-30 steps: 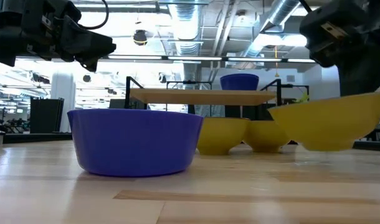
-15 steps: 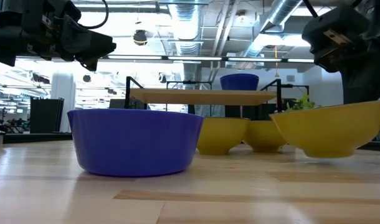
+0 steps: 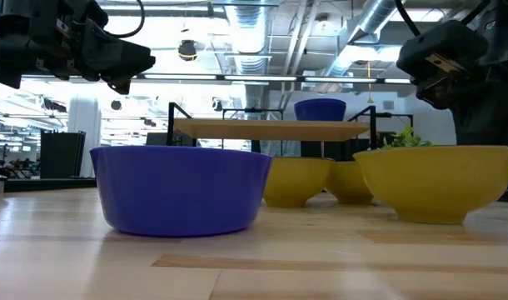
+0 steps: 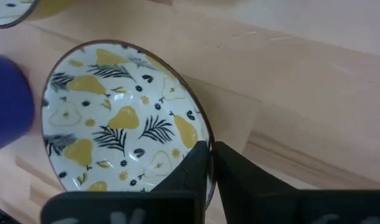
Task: Pick & Place Mini bowls
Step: Remove the bottom white patterned bowl on top of the blue bowl, then stack the blue bowl on top of the blue bowls on the shelf
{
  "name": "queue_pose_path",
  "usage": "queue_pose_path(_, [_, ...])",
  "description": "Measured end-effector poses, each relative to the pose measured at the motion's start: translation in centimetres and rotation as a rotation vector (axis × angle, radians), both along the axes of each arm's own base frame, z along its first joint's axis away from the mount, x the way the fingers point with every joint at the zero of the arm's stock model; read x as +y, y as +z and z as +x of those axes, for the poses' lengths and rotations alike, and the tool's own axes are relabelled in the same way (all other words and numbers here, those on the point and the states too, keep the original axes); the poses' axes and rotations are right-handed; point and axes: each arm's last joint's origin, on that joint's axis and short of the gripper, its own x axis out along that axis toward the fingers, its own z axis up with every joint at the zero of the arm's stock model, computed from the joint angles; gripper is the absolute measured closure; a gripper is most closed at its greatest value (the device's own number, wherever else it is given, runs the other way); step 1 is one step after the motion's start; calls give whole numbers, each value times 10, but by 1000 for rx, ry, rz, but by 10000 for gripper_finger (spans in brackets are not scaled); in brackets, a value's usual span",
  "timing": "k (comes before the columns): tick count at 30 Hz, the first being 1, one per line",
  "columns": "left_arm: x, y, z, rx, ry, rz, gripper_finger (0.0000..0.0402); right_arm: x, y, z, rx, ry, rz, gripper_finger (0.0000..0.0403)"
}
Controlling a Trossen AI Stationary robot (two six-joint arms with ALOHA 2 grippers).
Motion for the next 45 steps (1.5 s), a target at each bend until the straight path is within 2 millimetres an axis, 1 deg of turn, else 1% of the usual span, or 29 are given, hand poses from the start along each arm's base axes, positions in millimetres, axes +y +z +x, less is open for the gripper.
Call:
queue_pose_path(8, [0, 1, 0, -7, 0, 0, 286, -1, 0, -1, 12, -3, -3, 333])
queue_pose_path(13, [0, 1, 0, -7, 1, 0, 286, -1, -1, -1, 16, -14, -1, 317])
queue_pose_path(23, [0, 1, 0, -7, 0, 0, 286, 1, 4, 1, 2, -11, 5, 316])
queue_pose_path(36, [0, 1, 0, -7, 0, 0, 286, 0, 4, 1, 4, -10, 3, 316])
queue_pose_path(41, [0, 1, 0, -7, 0, 0, 286, -3, 4, -6, 70, -68, -13, 316])
queue_pose_path(45, [0, 1, 0, -8, 0, 0, 286, -9, 12, -15, 86, -113, -31, 316])
